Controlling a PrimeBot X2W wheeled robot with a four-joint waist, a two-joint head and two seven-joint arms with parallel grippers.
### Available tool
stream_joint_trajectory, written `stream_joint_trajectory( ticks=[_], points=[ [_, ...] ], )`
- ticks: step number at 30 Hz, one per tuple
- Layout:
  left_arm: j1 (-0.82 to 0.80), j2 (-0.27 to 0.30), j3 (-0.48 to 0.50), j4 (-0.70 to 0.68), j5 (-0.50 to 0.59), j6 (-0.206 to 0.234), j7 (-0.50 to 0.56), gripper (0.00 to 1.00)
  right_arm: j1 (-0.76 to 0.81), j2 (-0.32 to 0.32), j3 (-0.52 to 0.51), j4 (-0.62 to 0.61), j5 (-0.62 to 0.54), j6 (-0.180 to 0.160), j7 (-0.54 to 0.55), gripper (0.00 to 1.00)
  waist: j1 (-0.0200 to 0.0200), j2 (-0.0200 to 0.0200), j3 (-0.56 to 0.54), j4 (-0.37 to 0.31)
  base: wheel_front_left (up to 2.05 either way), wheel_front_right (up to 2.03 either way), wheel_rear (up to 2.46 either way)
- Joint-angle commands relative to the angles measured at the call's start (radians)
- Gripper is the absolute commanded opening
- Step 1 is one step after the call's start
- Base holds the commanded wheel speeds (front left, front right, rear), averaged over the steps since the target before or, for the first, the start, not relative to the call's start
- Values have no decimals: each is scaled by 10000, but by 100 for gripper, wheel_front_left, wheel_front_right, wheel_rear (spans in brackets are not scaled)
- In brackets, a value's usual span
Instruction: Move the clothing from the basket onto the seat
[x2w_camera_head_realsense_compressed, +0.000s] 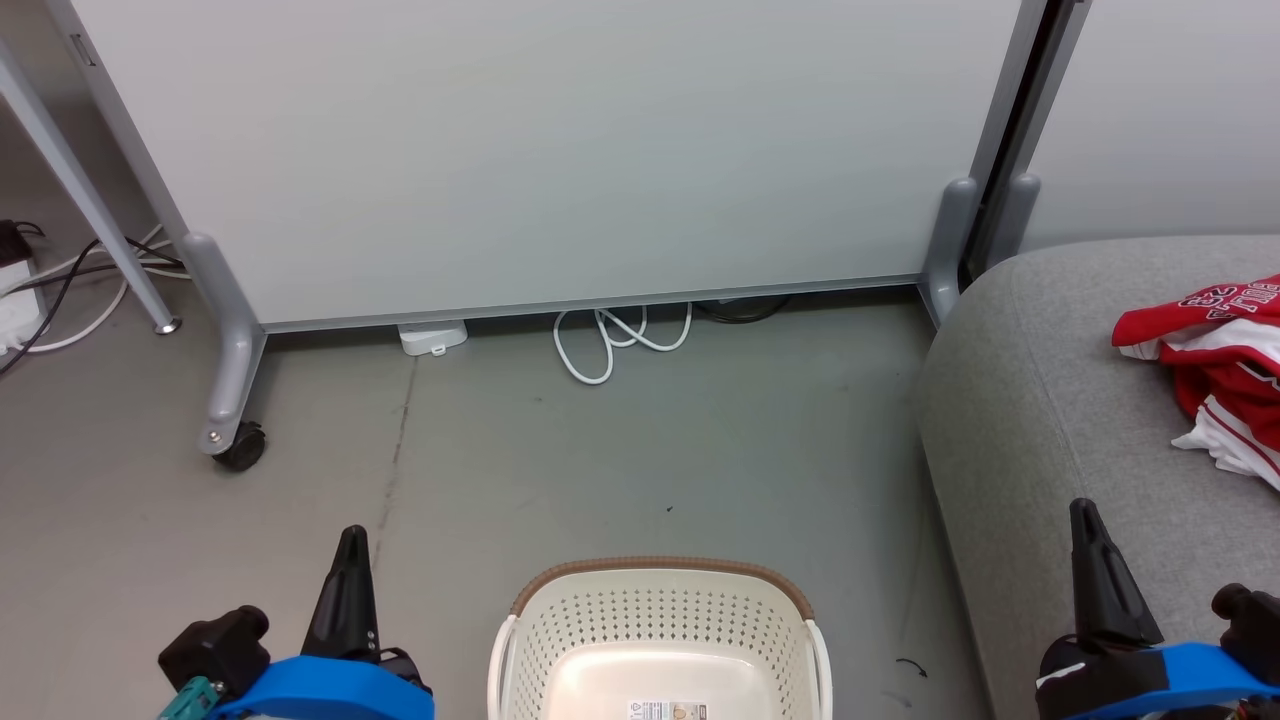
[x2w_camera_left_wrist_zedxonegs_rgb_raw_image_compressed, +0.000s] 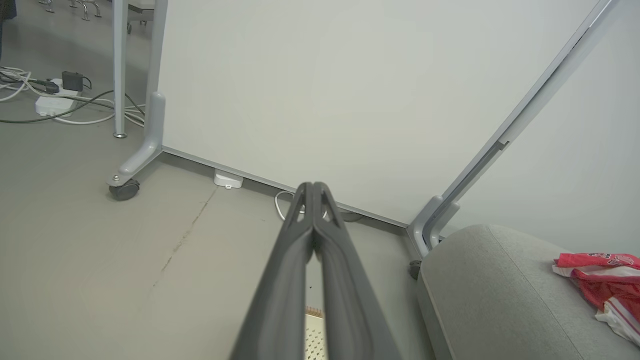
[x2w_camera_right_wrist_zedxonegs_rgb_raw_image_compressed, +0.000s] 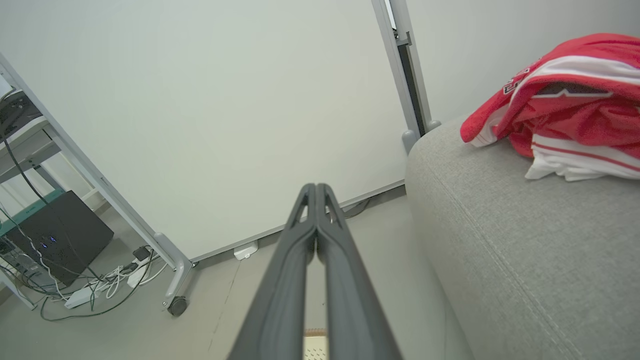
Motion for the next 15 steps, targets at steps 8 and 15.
stream_joint_trajectory(
  ticks=[8,15],
  points=[
    [-434,0,291,-227,-1482,-104,361,0,-407,-41,-22,-45,1570,1,377,0,-1,0,12,-37,0,0,0],
    [-520,-4,477,-258,-2658,-159,662,0,-517,-44,-30,25,2797,1,684,0,-1,0,24,-73,0,0,0]
  ],
)
